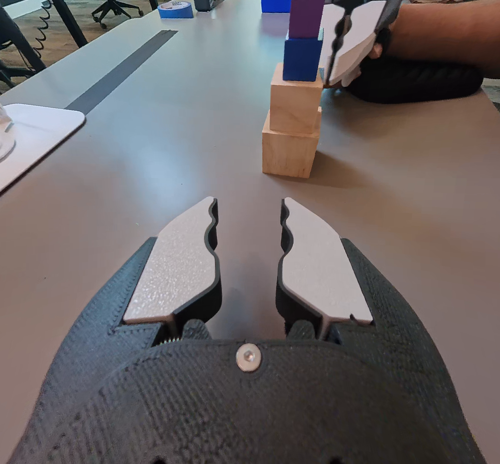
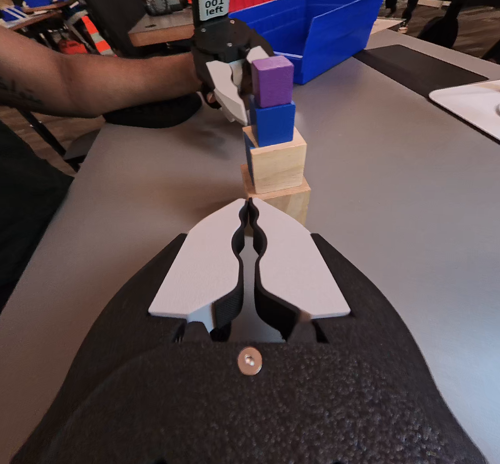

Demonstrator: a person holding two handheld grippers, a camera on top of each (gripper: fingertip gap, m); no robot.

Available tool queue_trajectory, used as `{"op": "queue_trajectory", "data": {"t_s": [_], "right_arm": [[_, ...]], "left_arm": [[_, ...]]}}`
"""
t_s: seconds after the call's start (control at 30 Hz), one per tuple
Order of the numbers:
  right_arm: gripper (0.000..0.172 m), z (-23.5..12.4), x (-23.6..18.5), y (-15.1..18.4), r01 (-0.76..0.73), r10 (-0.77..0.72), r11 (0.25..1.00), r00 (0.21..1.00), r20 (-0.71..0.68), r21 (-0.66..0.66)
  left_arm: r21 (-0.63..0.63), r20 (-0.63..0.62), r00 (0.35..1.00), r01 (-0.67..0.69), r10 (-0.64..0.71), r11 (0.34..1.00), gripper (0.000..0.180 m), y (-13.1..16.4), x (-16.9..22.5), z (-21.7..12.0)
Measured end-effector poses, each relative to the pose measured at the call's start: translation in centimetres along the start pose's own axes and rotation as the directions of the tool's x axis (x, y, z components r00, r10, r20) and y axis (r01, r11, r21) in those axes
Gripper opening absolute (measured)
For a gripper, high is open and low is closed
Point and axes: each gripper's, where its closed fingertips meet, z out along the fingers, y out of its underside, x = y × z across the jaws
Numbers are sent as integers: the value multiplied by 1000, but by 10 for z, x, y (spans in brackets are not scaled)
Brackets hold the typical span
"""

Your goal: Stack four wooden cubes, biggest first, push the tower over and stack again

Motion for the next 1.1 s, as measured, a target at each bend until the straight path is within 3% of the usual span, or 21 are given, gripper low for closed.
{"op": "queue_trajectory", "data": {"t_s": [0.13, 0.33, 0.43, 0.6, 0.9, 1.1], "right_arm": [[0, 5, -9, -5, -10, 11, 1000, 998, 54, -19], [0, 38, -4, -14, 105, -89, 985, 989, 120, -136], [0, 61, 25, -29, 138, -135, 977, 990, 29, -163], [0, 85, 85, -51, 118, -133, 989, 973, -187, -92], [16, 44, 112, -36, 0, 16, 999, 952, -305, 54], [43, 10, 121, -46, -40, 82, 990, 941, -327, 134]], "left_arm": [[14, 28, 999, 15, -16, 1000, 44, -1, -10, -7], [7, 33, 999, 13, -13, 1000, 44, 0, -11, -9], [-3, 30, 1000, 7, -7, 1000, 43, 2, -11, -9], [-1, 43, 999, 8, -8, 1000, 43, 2, -14, -12], [-23, 24, 1000, 3, -2, 1000, 43, 8, -11, -8], [-10, 34, 999, 0, 0, 1000, 43, 5, -11, -8]]}}
